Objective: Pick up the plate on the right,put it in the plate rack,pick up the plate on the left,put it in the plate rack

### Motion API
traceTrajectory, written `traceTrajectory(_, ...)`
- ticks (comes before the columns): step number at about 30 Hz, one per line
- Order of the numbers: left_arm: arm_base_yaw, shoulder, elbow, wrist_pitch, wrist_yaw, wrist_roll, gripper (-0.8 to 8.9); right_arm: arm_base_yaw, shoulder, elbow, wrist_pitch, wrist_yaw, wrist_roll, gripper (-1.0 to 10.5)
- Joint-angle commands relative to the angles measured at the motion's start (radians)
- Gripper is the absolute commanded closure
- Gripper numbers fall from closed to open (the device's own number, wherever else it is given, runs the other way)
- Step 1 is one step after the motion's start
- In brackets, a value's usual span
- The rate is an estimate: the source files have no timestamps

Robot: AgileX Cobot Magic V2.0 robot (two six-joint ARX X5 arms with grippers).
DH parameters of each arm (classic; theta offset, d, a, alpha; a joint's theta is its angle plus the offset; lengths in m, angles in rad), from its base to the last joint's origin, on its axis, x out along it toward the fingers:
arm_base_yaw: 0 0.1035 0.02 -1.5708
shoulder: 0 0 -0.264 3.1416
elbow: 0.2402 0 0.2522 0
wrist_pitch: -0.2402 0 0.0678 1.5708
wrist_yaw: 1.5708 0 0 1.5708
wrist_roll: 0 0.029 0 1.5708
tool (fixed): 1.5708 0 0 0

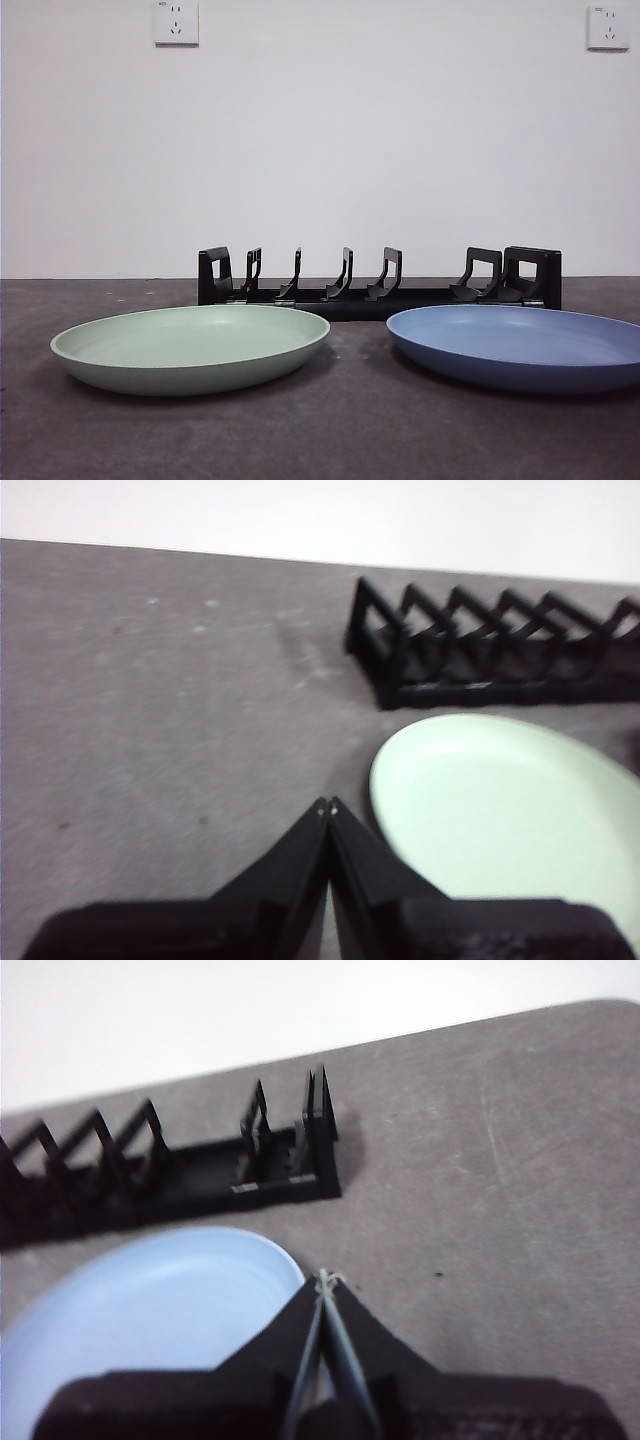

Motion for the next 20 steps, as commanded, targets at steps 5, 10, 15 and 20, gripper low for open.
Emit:
traceTrajectory(5,0.003,0.037,0.125,-0.018,0.043,-0.061,8.2,-0.001,0.063,0.143,0.011,-0.047,0.084,9.6)
traceTrajectory(10,0.003,0.099,0.249,-0.112,0.104,-0.072,8.2,-0.001,0.181,0.288,-0.097,-0.113,0.081,9.6)
traceTrajectory(15,0.003,0.181,0.396,-0.233,0.179,-0.056,8.2,-0.001,0.319,0.47,-0.247,-0.211,-0.01,9.6)
traceTrajectory(20,0.003,0.271,0.558,-0.354,0.252,0.003,8.2,-0.001,0.455,0.688,-0.437,-0.288,-0.116,9.6)
